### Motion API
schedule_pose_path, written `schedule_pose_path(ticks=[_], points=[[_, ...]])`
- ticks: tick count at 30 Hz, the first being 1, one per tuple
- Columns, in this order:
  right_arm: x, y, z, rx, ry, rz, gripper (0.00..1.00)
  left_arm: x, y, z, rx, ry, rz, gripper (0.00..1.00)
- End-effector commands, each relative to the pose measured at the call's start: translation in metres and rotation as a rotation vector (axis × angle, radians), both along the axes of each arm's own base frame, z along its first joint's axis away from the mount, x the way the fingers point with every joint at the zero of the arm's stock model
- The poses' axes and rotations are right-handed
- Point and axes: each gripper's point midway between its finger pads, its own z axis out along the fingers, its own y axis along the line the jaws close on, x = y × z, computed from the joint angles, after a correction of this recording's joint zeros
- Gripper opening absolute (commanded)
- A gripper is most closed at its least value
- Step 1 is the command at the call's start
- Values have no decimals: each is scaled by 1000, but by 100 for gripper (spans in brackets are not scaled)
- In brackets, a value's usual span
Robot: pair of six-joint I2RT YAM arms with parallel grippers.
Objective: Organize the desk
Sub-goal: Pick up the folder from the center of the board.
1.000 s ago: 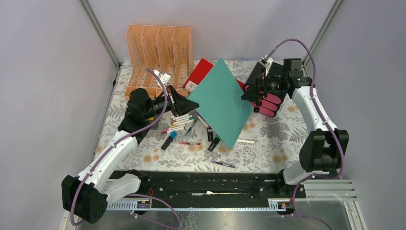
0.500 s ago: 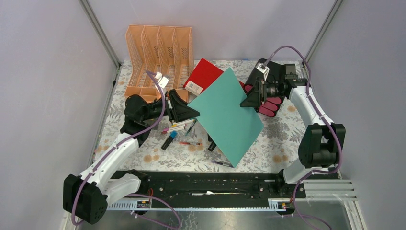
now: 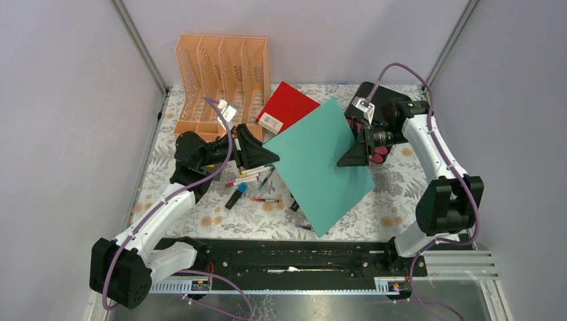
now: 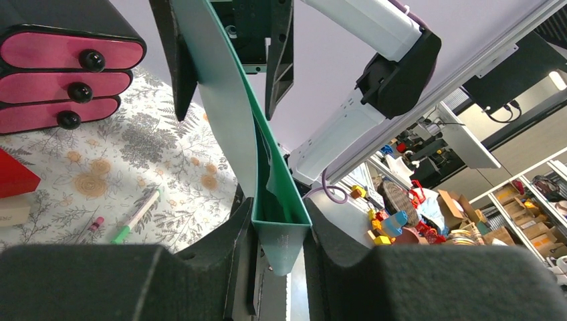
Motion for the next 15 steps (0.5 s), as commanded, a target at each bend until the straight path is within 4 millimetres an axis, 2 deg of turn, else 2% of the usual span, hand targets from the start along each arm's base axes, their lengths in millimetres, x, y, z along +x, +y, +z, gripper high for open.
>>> schedule_pose_path(ticks=[1,5,6,8,11,14,15], points=[[-16,1,16,34,-45,18,100,7,2,7,-21,-64,41,0],[-23,0,16,41,-79,20,99,10,2,3,-18,-57,49,0],[-24,0,16,39,-85,19,96,10,2,2,-17,-56,51,0],[-24,0,15,32,-79,16,80,12,1,1,-15,-50,57,0],[-19,0,11,17,-65,-1,31,18,1,-4,-5,-35,77,0],[-19,0,8,9,-34,-23,3,25,1,-9,16,-34,105,0],[-19,0,8,9,-39,-28,0,26,1,-10,16,-35,109,0]])
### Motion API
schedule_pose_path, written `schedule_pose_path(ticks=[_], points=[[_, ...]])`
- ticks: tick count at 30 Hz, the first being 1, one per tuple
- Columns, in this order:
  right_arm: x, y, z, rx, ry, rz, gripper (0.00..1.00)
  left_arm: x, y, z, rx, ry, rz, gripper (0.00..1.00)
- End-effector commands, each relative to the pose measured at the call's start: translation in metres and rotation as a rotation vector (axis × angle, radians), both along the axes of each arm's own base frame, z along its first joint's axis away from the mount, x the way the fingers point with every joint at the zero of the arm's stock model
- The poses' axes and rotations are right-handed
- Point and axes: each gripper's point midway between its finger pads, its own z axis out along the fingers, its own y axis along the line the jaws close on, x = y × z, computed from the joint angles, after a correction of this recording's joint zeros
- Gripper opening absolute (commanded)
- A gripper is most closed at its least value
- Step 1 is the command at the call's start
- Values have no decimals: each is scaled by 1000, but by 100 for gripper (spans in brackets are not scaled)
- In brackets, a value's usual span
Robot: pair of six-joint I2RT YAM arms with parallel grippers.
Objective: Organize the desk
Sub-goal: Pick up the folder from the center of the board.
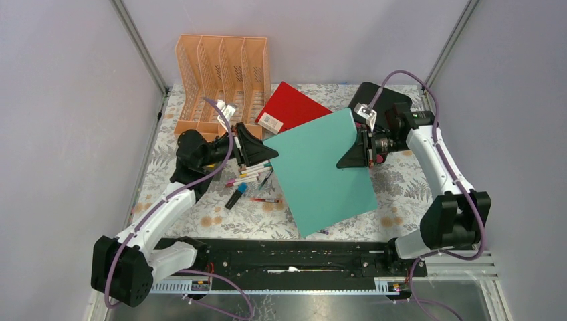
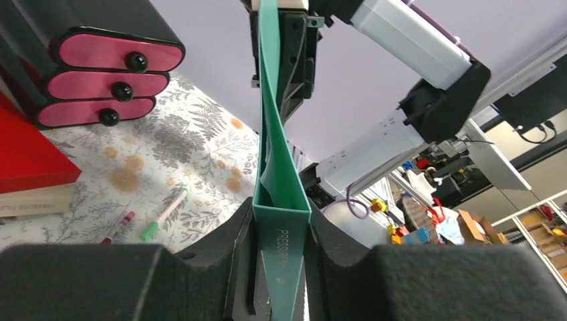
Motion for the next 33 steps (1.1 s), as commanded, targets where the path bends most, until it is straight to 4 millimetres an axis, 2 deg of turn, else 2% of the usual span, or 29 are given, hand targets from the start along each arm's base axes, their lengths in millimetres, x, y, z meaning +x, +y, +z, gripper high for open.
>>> schedule_pose_path(ticks=[1,3,6,12,15,18,19,23,27,33], points=[[-2,5,12,35,-21,-19,0,9,-2,2,-3,-39,42,0],[-4,4,12,38,-28,-30,0,11,-2,0,-2,-33,46,4],[-6,3,14,48,-44,-52,0,14,0,-5,2,-15,73,45],[-13,-8,26,97,-101,-87,0,24,23,-17,29,-47,223,97],[-16,-9,29,116,-122,-85,0,25,37,-22,-1,-56,283,99],[-18,-10,33,139,-111,-81,0,18,40,-33,-45,-53,279,99],[-18,-10,34,147,-108,-78,0,14,39,-44,-57,-29,260,99],[-22,-10,36,179,-90,-51,0,-14,34,-53,-167,-40,139,99],[-20,-10,34,176,-85,-53,0,-34,13,-57,-191,-103,60,99],[-20,-10,31,180,-77,-48,0,-34,-21,-62,-118,-120,8,99]])
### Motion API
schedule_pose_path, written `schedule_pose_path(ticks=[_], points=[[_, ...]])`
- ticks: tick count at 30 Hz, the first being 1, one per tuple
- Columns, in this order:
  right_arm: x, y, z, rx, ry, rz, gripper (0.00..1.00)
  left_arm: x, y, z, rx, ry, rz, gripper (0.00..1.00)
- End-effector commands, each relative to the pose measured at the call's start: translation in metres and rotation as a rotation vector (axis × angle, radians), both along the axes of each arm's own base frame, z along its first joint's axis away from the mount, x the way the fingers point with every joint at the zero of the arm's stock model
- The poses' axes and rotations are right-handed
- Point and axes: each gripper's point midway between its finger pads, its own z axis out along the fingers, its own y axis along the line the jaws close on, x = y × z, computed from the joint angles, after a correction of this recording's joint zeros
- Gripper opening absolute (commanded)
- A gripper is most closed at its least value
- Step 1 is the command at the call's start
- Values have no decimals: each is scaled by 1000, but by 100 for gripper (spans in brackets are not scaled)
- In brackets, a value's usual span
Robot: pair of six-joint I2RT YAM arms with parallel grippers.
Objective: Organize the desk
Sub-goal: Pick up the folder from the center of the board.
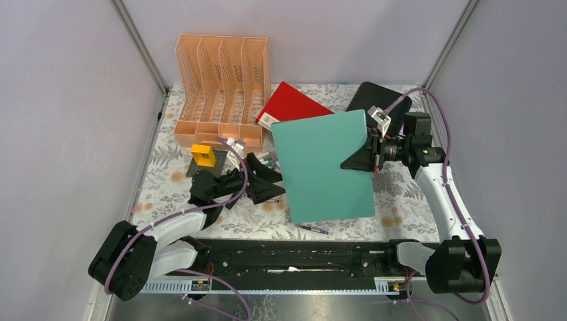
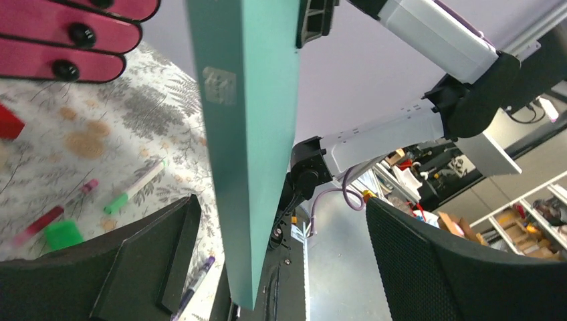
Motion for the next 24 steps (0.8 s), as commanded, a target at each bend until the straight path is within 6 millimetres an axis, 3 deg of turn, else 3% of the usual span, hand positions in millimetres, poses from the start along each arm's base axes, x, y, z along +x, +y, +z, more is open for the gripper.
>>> schedule_pose_path(ticks=[1,5,15,21,24], points=[[-11,0,17,53,-45,64,0,6,-17,31,-29,-166,-2,99],[-11,0,16,56,-41,69,0,18,-29,26,18,-130,-19,94],[-13,1,15,54,-49,71,0,24,-45,34,130,-145,-149,85],[-14,1,15,53,-55,75,0,20,-46,40,160,-167,-195,64],[-15,2,15,53,-57,78,0,21,-48,42,153,-167,-215,57]])
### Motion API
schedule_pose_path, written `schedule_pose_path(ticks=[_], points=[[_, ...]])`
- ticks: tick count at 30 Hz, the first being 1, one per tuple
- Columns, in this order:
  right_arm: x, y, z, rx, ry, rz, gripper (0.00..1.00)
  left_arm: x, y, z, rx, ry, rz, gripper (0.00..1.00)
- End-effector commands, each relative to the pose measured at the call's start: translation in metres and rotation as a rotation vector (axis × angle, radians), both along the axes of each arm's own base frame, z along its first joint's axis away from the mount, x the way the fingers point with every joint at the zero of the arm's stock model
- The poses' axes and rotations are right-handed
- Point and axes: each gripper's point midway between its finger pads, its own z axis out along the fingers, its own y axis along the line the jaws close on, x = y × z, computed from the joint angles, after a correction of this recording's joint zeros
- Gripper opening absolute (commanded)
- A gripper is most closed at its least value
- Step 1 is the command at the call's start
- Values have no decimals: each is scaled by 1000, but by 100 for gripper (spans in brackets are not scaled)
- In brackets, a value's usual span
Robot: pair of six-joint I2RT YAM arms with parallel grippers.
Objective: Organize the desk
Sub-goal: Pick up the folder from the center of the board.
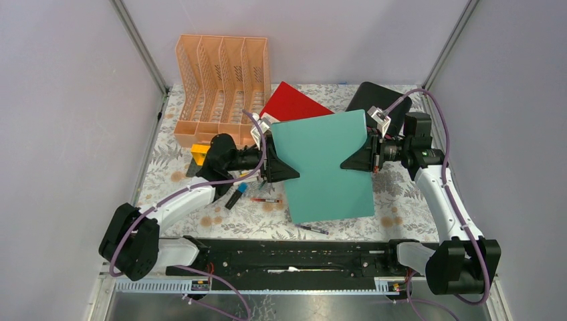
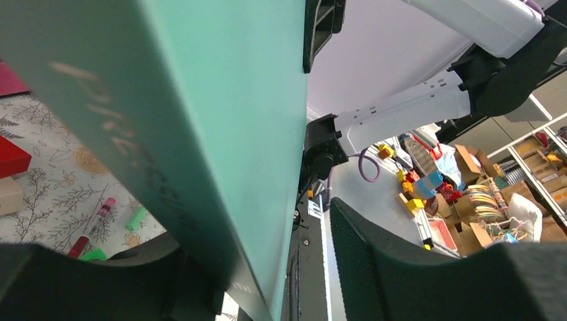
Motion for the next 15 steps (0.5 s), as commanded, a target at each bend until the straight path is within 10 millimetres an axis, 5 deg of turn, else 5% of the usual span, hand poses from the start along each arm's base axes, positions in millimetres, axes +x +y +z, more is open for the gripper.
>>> schedule_pose_path(ticks=[1,8,9,11,14,15], points=[[-16,2,16,47,-53,76,0,-5,-3,14,-15,-57,-71,55],[-17,2,15,45,-59,74,0,-11,-5,23,-74,-39,-131,40],[-16,2,15,44,-59,72,0,-12,-5,24,-78,-37,-137,35],[-15,2,14,41,-56,68,0,-14,-4,27,-88,-39,-146,2],[-13,2,12,30,-55,52,0,-13,-1,29,-97,-49,-120,0],[-11,2,11,23,-55,41,7,-12,0,30,-101,-52,-104,0]])
